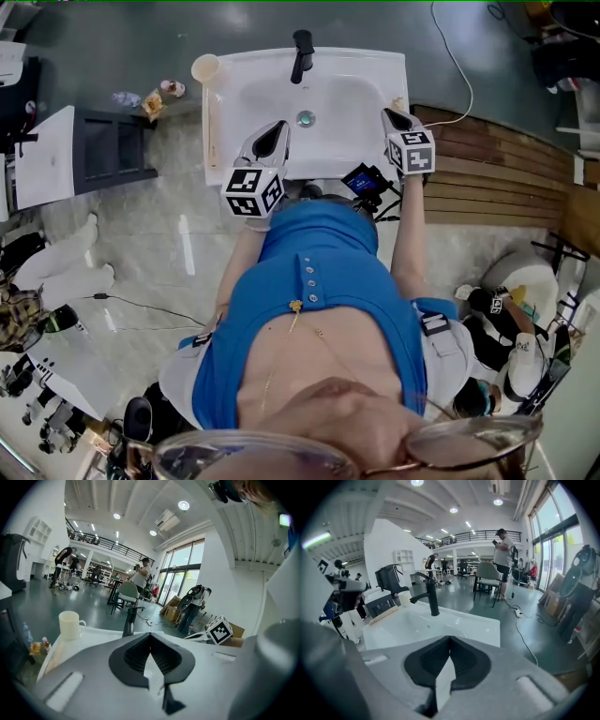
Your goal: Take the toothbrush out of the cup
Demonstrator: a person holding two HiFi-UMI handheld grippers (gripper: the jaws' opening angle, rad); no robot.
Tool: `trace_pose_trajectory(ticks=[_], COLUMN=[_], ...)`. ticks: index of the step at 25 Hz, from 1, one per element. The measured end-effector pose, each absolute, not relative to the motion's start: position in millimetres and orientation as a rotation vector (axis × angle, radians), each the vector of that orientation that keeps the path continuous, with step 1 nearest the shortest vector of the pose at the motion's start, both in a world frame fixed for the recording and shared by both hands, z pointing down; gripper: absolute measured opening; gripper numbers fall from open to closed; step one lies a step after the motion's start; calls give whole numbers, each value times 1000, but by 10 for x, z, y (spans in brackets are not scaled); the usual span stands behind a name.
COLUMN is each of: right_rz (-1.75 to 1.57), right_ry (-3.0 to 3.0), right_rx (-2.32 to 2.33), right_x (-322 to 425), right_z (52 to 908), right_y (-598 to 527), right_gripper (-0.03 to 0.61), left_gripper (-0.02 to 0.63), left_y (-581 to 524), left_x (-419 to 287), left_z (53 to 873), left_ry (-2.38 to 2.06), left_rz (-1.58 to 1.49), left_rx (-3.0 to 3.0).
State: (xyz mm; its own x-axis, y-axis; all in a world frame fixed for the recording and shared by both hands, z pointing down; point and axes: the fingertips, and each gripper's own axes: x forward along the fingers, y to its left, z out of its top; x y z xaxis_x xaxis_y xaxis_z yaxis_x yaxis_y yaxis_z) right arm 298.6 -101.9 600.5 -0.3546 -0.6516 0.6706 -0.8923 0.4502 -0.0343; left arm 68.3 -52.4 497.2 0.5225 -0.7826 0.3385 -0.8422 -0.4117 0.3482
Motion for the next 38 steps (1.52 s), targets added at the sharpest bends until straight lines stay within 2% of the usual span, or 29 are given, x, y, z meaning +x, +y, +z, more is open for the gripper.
trace_pose_trajectory(ticks=[26,38], right_rz=[146,122], right_ry=[-2505,-2706], right_rx=[716,607], right_x=[1722,1362], right_z=[5309,4916], right_y=[-630,-454], right_gripper=[2,2], left_gripper=[2,2], left_y=[-429,-393], left_x=[1016,1104], left_z=[4960,4812], left_ry=[-1197,-1154], left_rz=[199,185], left_rx=[2374,2452])
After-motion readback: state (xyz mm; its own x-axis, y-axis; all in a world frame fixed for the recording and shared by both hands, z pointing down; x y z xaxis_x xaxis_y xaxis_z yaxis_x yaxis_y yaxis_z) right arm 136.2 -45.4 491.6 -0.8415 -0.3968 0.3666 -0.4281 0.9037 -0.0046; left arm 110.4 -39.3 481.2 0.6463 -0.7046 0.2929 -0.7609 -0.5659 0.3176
